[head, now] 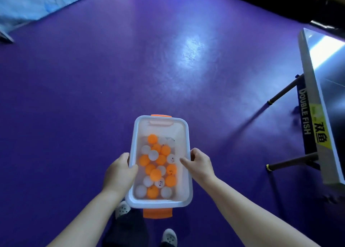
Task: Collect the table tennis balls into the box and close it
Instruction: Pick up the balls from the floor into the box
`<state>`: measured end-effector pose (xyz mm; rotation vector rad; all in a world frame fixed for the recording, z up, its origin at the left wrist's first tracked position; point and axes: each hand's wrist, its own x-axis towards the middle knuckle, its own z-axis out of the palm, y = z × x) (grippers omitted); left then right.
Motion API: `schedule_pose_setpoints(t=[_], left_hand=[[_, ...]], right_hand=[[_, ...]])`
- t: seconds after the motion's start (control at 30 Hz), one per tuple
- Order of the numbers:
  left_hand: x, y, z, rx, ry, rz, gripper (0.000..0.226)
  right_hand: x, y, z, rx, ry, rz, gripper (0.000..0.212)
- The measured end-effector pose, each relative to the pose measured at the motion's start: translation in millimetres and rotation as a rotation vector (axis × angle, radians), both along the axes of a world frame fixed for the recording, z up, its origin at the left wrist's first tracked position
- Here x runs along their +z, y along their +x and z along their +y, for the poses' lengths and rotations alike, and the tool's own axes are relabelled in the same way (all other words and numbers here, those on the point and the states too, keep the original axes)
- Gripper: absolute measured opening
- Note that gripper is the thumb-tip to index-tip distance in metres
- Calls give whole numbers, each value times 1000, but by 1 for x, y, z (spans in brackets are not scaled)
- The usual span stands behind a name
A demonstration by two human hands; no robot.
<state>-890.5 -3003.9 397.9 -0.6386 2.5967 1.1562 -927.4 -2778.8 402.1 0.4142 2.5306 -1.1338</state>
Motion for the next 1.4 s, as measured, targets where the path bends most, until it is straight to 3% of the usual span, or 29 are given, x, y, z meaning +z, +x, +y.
schedule_pose_setpoints(t=[0.27, 0.53, 0.8, 1.0, 1.2, 1.4], left_hand=[[-59, -99, -80, -22, -76, -68, 8], [-184, -152, -116, 68, -227, -208, 17], [-379, -176, -117, 238, -157, -296, 8], [-520, -173, -105, 336, -69, -295, 19], [-606, -180, -108, 316, -20, -225, 16], [-647, -188, -99, 293, -13, -200, 18]], right_hand=[[-74, -85, -78, 40, -6, -139, 25], [-231, -141, -99, -108, -123, -388, 26], [-452, -181, -91, 26, 66, -513, 16], [-619, -194, -93, 248, 300, -547, 42], [-730, -205, -93, 348, 496, -513, 56], [-779, -199, -90, 395, 536, -461, 29]])
